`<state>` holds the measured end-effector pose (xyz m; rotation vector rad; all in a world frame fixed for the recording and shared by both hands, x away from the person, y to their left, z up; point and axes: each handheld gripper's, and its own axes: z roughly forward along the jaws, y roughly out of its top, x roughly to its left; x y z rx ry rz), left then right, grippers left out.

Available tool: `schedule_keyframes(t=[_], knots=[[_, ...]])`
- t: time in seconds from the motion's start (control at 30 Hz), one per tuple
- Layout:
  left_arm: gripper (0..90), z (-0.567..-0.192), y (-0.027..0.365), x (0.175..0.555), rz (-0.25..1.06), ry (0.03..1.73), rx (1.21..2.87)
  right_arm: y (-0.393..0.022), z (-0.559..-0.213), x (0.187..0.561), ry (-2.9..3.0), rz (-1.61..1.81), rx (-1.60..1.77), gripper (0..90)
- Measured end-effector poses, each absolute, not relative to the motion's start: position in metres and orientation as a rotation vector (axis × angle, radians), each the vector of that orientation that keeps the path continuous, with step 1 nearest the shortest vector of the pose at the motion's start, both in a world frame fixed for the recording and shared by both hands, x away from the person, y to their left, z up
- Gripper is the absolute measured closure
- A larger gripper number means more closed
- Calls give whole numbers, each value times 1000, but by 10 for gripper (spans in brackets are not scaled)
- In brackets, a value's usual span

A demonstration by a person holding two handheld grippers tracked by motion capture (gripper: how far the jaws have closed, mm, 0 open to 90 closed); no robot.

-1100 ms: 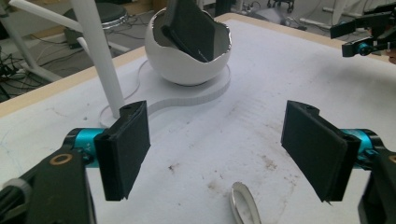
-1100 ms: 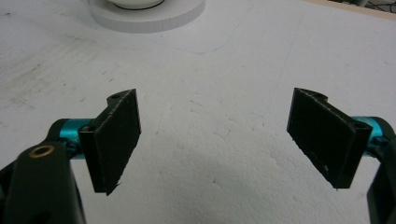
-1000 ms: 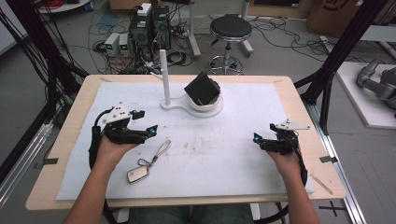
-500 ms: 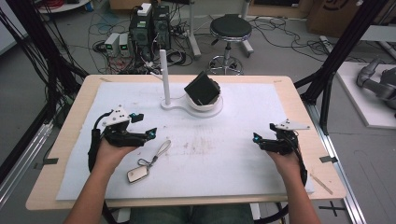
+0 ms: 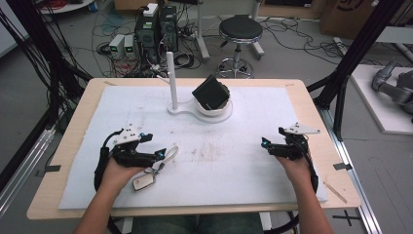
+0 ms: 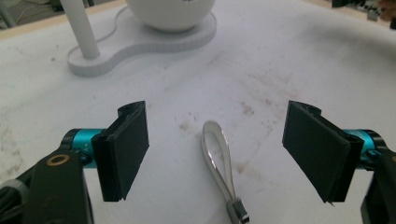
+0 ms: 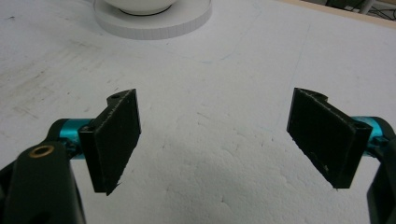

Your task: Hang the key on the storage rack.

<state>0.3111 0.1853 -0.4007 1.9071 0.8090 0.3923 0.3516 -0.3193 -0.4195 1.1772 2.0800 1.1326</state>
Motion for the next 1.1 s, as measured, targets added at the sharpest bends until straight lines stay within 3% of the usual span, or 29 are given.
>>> schedule_keyframes(t=[0.7,0.83,0.9,1.0,1.1], knots=[[246,-440,162,304,379,870,2147,-316,-421,354,2094,1119,1168,176],[345,-443,159,305,382,880,2195,-316,-421,354,2093,1121,1171,176],[448,-443,161,305,374,866,2204,-317,-421,354,2092,1123,1170,176],[696,-443,162,303,363,804,2221,-317,-421,355,2095,1124,1172,176],[811,-442,162,302,353,787,2232,-317,-421,354,2091,1125,1172,176]])
